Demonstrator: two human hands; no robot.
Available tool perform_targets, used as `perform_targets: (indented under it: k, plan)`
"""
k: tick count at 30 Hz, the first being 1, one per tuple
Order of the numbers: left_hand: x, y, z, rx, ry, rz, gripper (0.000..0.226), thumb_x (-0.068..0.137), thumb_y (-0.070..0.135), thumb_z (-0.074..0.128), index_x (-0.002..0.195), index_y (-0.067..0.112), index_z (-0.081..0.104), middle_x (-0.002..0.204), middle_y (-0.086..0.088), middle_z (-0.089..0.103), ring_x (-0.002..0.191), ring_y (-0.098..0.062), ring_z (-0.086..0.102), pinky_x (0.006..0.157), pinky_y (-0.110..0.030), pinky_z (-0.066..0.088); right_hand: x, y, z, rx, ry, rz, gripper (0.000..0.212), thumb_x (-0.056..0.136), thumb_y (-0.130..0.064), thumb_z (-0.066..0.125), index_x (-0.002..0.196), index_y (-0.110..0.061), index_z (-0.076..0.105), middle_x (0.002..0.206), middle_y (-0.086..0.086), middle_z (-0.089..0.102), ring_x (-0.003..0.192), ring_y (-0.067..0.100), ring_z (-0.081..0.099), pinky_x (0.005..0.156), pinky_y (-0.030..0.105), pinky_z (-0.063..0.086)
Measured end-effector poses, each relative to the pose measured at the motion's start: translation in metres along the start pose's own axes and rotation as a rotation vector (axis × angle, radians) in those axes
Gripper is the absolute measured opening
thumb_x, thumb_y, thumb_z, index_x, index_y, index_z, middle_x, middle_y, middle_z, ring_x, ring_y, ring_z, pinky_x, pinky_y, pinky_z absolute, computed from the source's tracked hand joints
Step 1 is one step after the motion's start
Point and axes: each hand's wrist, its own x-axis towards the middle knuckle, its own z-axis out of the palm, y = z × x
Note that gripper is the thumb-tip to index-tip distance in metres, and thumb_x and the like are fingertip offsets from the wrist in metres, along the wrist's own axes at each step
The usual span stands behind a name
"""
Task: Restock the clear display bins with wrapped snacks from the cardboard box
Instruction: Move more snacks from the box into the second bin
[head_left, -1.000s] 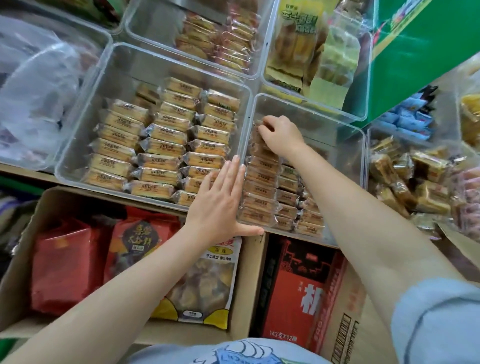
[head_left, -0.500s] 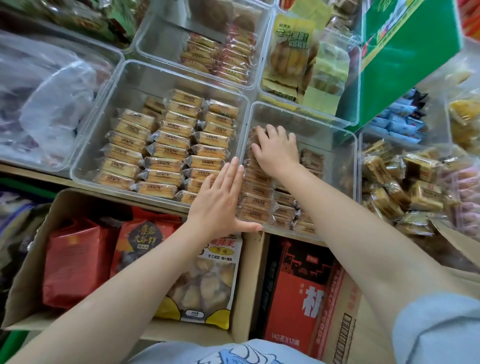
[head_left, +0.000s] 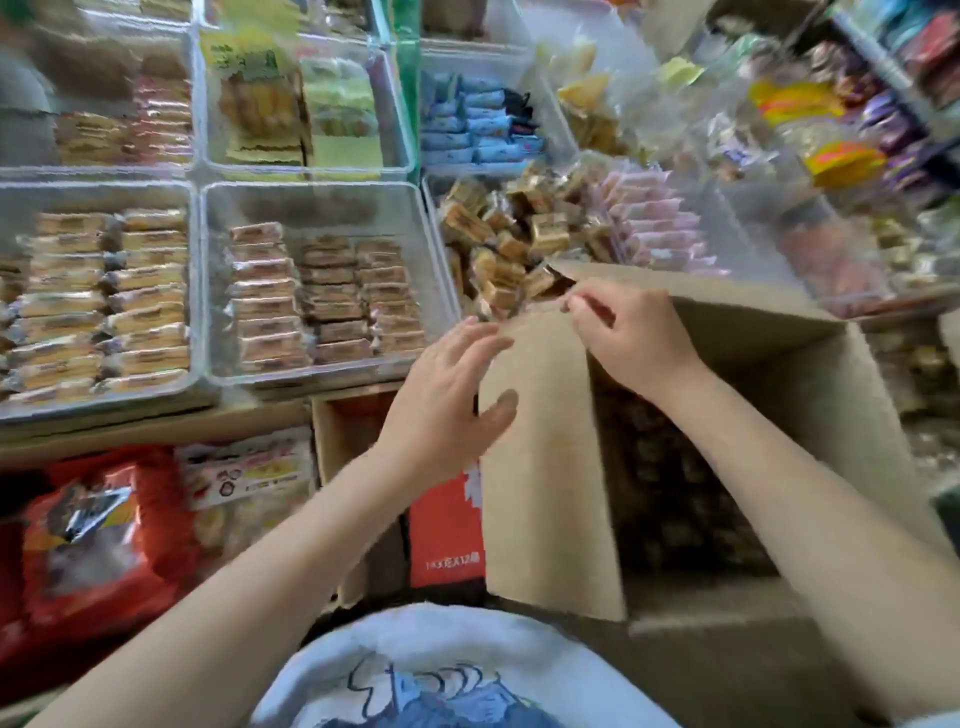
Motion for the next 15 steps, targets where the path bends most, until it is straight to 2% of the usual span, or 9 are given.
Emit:
perform_targets:
  k: [3,6,7,9,12,15]
  plan:
    - [0.014,0.068,0.041,-0.004,-0.078,0.085,0.042,0.098,0.036,0.053,0.135,0.018,0.057,0.141,-0.004,0.054,0.131,-0.021,0.047,0.108,-0.037,0.040,-0.040,0.071,-0.035,-0.039,0.009,0.208,0.023,0.101,-0.026,0.051,0.099,-0.016,0.072,0.092,-0.001,0.070,0.084,0.015,0.062,0.075,0.029,0.048]
    - [0.023,0.109,0.077,0.090,-0.165,0.037,0.036,0.103,0.035,0.052,0.137,0.025,0.057,0.139,0.003,0.058,0.130,-0.015,0.050,0.105,-0.023,0.032,-0.070,0.137,-0.048,-0.117,-0.138,0.313,0.025,0.102,-0.028,0.047,0.099,-0.018,0.070,0.095,0.000,0.069,0.087,0.019,0.062,0.074,0.033,0.050]
    - [0.024,0.114,0.089,0.168,-0.175,0.030,0.035,0.103,0.037,0.051,0.136,0.026,0.058,0.137,0.005,0.060,0.129,-0.015,0.052,0.106,-0.025,0.031,-0.077,0.159,-0.047,-0.167,-0.209,0.324,0.025,0.101,-0.028,0.047,0.100,-0.017,0.069,0.096,0.001,0.069,0.088,0.022,0.063,0.071,0.034,0.050]
    - [0.027,0.119,0.109,0.337,-0.200,0.024,0.035,0.101,0.041,0.052,0.131,0.026,0.063,0.129,0.005,0.067,0.123,-0.017,0.060,0.111,-0.036,0.034,-0.088,0.198,-0.040,-0.271,-0.335,0.318,0.023,0.100,-0.027,0.048,0.105,-0.017,0.069,0.104,0.004,0.067,0.095,0.027,0.062,0.072,0.035,0.050]
    - [0.033,0.114,0.123,0.501,-0.207,0.024,0.037,0.095,0.040,0.058,0.124,0.018,0.068,0.112,-0.001,0.074,0.108,-0.023,0.068,0.104,-0.043,0.041,-0.092,0.241,-0.025,-0.363,-0.430,0.280,0.025,0.098,-0.024,0.053,0.120,-0.018,0.064,0.119,0.009,0.059,0.111,0.032,0.057,0.085,0.041,0.052]
    - [0.035,0.117,0.122,0.562,-0.212,0.018,0.043,0.093,0.046,0.053,0.126,0.021,0.067,0.111,0.002,0.074,0.107,-0.020,0.068,0.102,-0.040,0.039,-0.091,0.270,-0.005,-0.545,-0.650,0.288,0.049,0.097,-0.020,0.056,0.145,-0.025,0.045,0.142,0.010,0.045,0.131,0.034,0.043,0.100,0.041,0.042]
